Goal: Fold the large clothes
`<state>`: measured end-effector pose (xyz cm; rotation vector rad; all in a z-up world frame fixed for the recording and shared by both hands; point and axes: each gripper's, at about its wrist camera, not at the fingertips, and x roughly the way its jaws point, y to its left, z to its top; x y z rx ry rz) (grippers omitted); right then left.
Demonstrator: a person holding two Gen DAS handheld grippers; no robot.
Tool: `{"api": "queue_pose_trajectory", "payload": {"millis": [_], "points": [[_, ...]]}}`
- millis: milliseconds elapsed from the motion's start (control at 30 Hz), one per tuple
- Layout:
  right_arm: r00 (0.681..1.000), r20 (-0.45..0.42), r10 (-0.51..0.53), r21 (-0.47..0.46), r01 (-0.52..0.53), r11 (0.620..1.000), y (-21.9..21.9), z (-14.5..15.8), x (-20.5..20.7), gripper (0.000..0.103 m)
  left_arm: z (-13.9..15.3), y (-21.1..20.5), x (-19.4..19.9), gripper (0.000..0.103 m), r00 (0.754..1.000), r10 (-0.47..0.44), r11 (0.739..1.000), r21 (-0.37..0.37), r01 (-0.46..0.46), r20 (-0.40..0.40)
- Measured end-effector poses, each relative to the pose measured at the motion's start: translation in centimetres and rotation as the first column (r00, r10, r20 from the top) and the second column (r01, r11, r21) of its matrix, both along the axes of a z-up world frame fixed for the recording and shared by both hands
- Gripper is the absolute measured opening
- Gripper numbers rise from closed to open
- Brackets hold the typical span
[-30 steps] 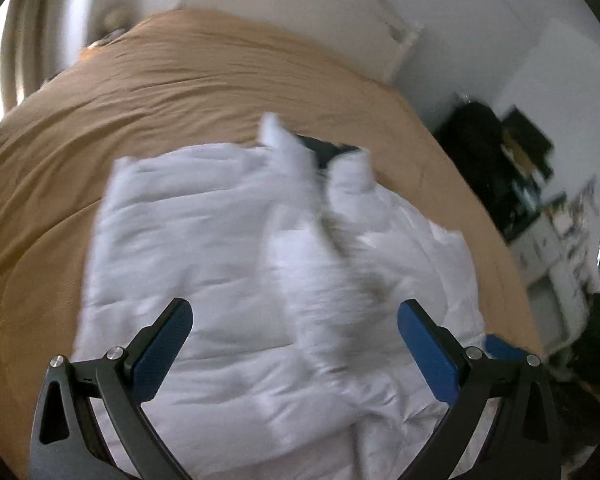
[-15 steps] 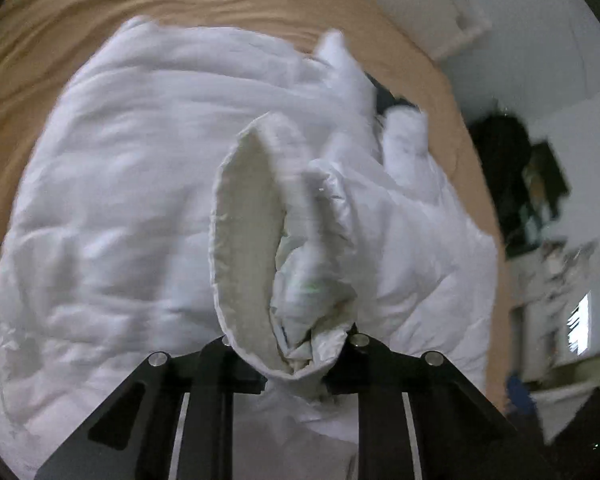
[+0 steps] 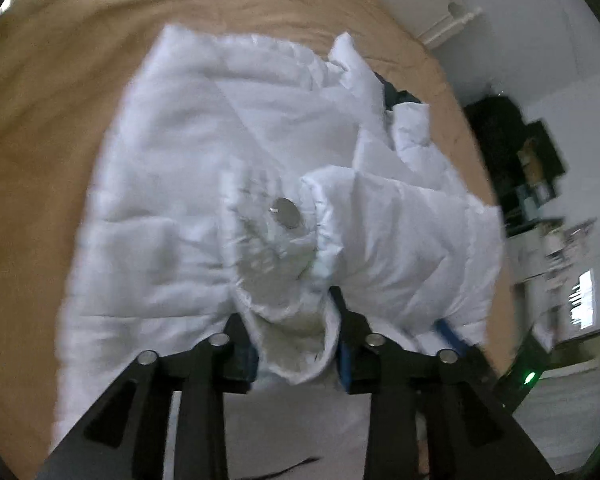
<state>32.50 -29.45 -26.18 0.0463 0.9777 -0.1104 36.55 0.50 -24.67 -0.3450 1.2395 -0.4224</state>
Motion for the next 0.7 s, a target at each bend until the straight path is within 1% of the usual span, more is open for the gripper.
{"api": "queue_pose_trajectory", "payload": {"millis": [33,67,100,133,167,233,267,300,333,367,400,500,567,633,667,700], "points": [[1.0,-0.001,-0.002,-0.004,0.002,1.0,-0.1,-0.1,0.2,0.086,1.0,0.4,-0.4,0.035,0.999,0.006,0.997,0.08,-0.009,0.036],[1.0,-0.001,-0.004,-0.007,0.004,1.0,-0.2,-0.2,0.2,0.087,1.8,0.6,-0.5,0.036,0.997,0.017,0.99,0.142,-0.026,0.07],[1.0,-0.001,-0.007,-0.012,0.007,1.0,-0.3,-0.3,0.3,0.087,2.7,1.2,-0.7,0.036,0.993,0.043,0.976,0.208,-0.065,0.108],[1.0,0.0,-0.007,-0.015,0.007,1.0,-0.4,-0.3,0.4,0.087,3.6,1.6,-0.8,0.036,0.988,0.067,0.964,0.245,-0.1,0.137],[1.0,0.002,-0.009,-0.017,0.009,1.0,-0.5,-0.4,0.6,0.087,4.3,1.7,-0.9,0.036,0.986,0.07,0.963,0.248,-0.106,0.152],[1.0,0.004,-0.01,-0.022,0.01,1.0,-0.5,-0.2,0.5,0.088,5.6,0.6,-1.1,0.037,0.985,0.043,0.971,0.224,-0.08,0.169],[1.0,0.005,-0.007,-0.024,0.007,1.0,-0.6,-0.2,0.2,0.089,5.9,-0.2,-1.2,0.04,0.985,0.026,0.976,0.207,-0.063,0.173],[1.0,0.005,-0.009,-0.025,0.009,1.0,-0.6,-0.2,0.2,0.089,6.2,-1.5,-1.5,0.047,0.985,-0.005,0.984,0.179,-0.027,0.175],[1.0,0.004,-0.009,-0.027,0.009,1.0,-0.6,-0.2,0.2,0.09,6.2,-2.5,-1.6,0.052,0.984,-0.029,0.987,0.162,0.0,0.175],[1.0,0.004,-0.009,-0.027,0.009,1.0,-0.6,-0.2,0.2,0.09,6.2,-3.7,-1.8,0.058,0.983,-0.053,0.988,0.15,0.027,0.177],[1.0,0.004,-0.009,-0.027,0.009,1.0,-0.6,-0.2,0.2,0.09,6.1,-4.7,-2.1,0.06,0.98,-0.078,0.988,0.149,0.051,0.183],[1.0,0.005,-0.01,-0.025,0.01,1.0,-0.6,-0.2,0.2,0.091,4.5,-7.7,-2.0,0.065,0.972,-0.135,0.974,0.207,0.095,0.192],[1.0,0.005,-0.011,-0.023,0.012,1.0,-0.7,-0.2,0.2,0.092,2.3,-8.6,-1.3,0.066,0.972,-0.139,0.961,0.262,0.086,0.189],[1.0,0.005,-0.014,-0.016,0.014,1.0,-0.8,-0.1,0.1,0.092,-1.1,-8.8,-0.2,0.065,0.978,-0.128,0.924,0.378,0.058,0.162],[1.0,0.002,-0.009,-0.003,0.009,1.0,-1.0,0.2,0.0,0.091,-2.2,-8.8,0.2,0.067,0.98,-0.13,0.926,0.372,0.065,0.152],[1.0,0.0,-0.007,0.01,0.007,1.0,-1.3,0.7,-0.2,0.09,-2.7,-8.6,0.3,0.067,0.978,-0.126,0.931,0.36,0.059,0.165]]}}
